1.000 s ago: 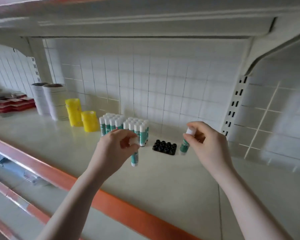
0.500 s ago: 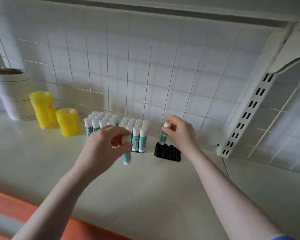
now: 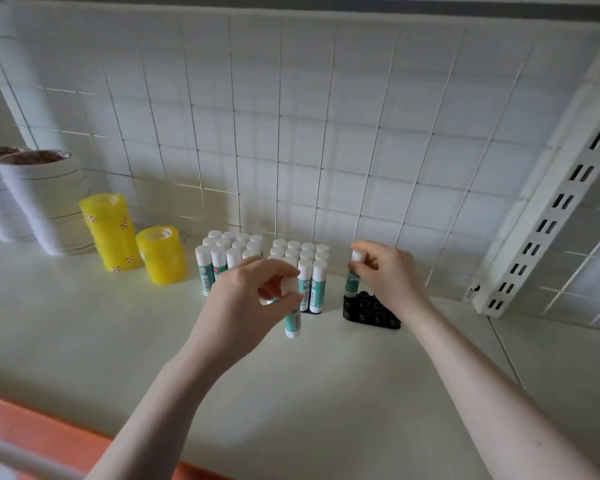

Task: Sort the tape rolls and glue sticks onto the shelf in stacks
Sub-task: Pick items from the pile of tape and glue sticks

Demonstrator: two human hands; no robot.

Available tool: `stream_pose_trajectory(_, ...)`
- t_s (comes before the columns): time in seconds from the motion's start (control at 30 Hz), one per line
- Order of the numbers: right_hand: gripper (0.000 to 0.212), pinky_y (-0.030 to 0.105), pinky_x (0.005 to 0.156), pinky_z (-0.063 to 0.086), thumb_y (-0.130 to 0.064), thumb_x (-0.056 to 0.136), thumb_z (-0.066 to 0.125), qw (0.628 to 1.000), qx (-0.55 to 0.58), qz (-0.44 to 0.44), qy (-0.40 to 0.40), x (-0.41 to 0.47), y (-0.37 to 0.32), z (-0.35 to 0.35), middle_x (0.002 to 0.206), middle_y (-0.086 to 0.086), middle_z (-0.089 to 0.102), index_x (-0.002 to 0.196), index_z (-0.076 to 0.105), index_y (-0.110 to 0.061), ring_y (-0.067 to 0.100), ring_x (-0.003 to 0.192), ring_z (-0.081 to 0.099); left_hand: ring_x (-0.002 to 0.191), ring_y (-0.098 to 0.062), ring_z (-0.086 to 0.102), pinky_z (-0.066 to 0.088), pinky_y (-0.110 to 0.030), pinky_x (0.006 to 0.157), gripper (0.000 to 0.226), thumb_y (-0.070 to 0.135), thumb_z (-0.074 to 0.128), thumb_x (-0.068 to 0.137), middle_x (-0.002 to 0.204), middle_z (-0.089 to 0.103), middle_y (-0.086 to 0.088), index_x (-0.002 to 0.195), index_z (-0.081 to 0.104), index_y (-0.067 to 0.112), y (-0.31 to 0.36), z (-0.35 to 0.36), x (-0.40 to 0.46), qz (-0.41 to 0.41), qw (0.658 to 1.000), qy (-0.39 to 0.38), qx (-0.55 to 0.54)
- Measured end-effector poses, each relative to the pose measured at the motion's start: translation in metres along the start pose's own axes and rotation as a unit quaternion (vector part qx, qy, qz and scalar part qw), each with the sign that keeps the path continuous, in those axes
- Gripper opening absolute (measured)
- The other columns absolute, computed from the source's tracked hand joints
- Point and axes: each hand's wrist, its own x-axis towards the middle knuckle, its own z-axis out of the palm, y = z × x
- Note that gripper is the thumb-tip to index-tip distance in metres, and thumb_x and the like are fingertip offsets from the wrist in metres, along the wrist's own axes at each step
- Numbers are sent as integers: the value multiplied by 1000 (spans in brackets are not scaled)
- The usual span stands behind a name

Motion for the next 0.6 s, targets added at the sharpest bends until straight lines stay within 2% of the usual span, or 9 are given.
stream_pose_trajectory(0.1,18,28,74,43,-15,81,67,1000,5,-9,4,-3,1,3,80,6,68,99,68,-16,24,79,61,71,-7,63,54,-29,73,27,12,77,70,82,64,8,93,71,22,-2,1,0,-2,1000,2,1)
stream_pose_trajectory(0.23,12,29,67,40,-15,82,65,1000,-5,-26,10,-7,3,5,71,2,62,94,65,-18,22,69,56,71,-9,63,55,-32,74,27,11,78,69,81,64,8,93,70,23,-3,5,-1,1,1000,-3,-3)
stream_pose_trajectory(0.3,20,29,71,41,-16,84,63,1000,-7,-28,3,-8,2,5,79,4,66,104,65,-16,24,76,59,71,-8,63,54,-30,73,26,11,77,70,80,63,9,90,69,25,0,6,-1,1,1000,-3,-4)
stream_pose_trajectory(0.43,41,26,79,40,-29,90,58,999,3,-30,-36,-13,0,-3,107,-7,62,131,53,-25,15,96,58,70,-7,61,51,-22,71,27,8,74,72,77,61,9,85,66,30,8,5,3,19,1000,-11,7)
stream_pose_trajectory(0.53,38,33,87,45,-34,94,52,999,-14,-49,4,-19,6,-19,118,-1,59,130,53,-22,18,103,59,71,-6,60,50,-21,70,21,8,72,72,78,61,8,87,69,23,17,6,12,46,998,-22,26)
stream_pose_trajectory(0.6,34,37,86,47,-29,94,52,998,-48,-42,25,-25,14,-33,115,5,62,126,58,-19,24,102,60,73,-6,58,48,-21,70,19,10,72,73,80,62,7,90,70,18,25,9,21,62,997,-33,35)
